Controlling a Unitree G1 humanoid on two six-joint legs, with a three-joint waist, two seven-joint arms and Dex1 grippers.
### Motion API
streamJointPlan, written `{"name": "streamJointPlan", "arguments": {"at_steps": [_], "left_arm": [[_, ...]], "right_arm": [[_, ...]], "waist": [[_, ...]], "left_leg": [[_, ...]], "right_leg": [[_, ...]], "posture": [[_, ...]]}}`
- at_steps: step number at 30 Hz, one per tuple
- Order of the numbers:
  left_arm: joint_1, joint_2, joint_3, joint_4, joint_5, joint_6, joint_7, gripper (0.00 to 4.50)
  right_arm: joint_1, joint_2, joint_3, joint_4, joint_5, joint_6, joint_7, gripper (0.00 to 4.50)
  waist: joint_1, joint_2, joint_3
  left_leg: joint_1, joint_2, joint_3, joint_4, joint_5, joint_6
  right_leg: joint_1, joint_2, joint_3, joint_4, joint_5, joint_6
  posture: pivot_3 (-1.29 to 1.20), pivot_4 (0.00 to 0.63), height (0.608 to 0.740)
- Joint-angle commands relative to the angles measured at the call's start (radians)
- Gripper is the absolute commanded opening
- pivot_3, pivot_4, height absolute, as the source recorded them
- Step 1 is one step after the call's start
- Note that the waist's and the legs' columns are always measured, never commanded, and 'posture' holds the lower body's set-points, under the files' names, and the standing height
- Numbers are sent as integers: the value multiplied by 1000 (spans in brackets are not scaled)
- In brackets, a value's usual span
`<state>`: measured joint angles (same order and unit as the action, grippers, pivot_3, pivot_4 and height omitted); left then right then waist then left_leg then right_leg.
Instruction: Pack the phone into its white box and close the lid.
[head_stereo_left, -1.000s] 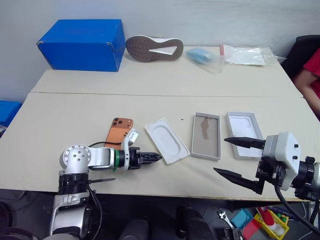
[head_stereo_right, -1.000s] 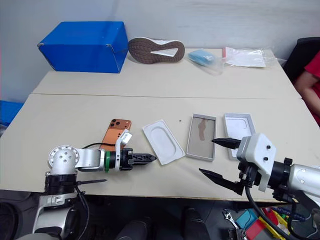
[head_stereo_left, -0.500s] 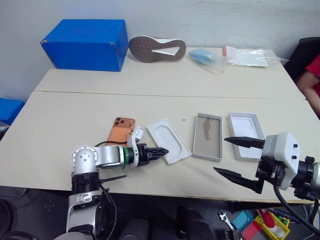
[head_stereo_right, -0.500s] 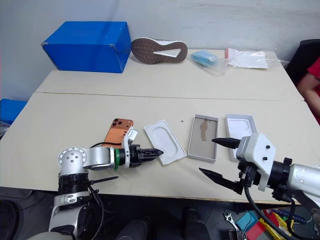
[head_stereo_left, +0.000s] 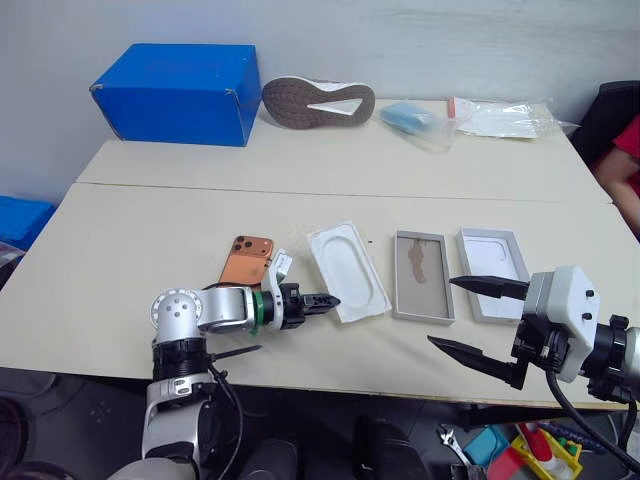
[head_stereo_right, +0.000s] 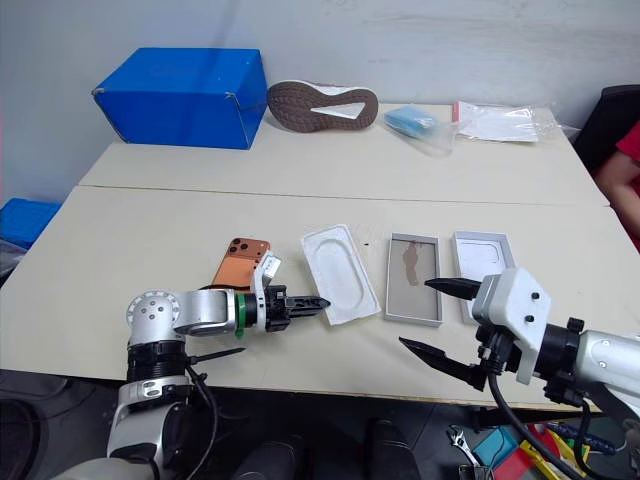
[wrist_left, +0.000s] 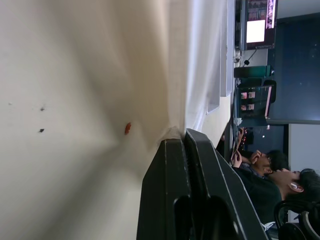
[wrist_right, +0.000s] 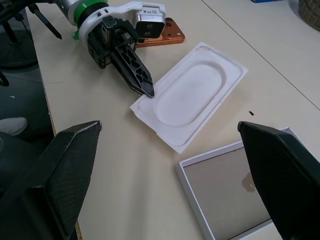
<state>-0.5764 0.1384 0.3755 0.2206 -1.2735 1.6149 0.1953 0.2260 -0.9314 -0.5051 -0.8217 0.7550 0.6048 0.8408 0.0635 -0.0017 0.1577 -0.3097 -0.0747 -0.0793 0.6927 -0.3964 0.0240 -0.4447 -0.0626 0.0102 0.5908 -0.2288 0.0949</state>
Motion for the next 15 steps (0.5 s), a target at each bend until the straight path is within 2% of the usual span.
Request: {"name": "streamJointPlan", "arguments": {"at_steps": [1,3,8,11,15], "left_arm": [[-3,89,-26,39,-47,0,-51,12],[-10,158,-59,49,-88,0,-101,12],[-36,399,-187,51,-170,0,-327,12],[-41,545,-258,18,-120,0,-534,12],[-69,650,-309,19,-30,-10,-768,12]], "right_arm": [[11,3,-7,-21,-8,-21,8,4500],[11,-7,16,-9,-37,-34,21,4500],[-54,-42,150,76,-132,-64,50,4500],[-152,-71,286,170,-213,-68,69,4500],[-294,-52,437,306,-296,-75,82,4500]], "waist": [[-5,0,0],[-16,0,0],[-40,-1,2],[-41,-1,3],[-41,1,3]], "left_leg": [[0,0,0,0,0,-1],[0,1,-1,0,0,-2],[0,2,-3,-2,0,-4],[0,2,-3,-3,0,-4],[-1,1,-4,-5,0,-3]], "right_leg": [[0,0,0,0,0,0],[0,1,-1,0,0,0],[-2,2,-2,2,-2,-3],[-2,1,-3,1,-2,-3],[-3,1,-4,-1,-2,-4]], "posture": [[0,150,740],[0,150,740],[0,150,740],[0,150,740],[0,150,740]]}}
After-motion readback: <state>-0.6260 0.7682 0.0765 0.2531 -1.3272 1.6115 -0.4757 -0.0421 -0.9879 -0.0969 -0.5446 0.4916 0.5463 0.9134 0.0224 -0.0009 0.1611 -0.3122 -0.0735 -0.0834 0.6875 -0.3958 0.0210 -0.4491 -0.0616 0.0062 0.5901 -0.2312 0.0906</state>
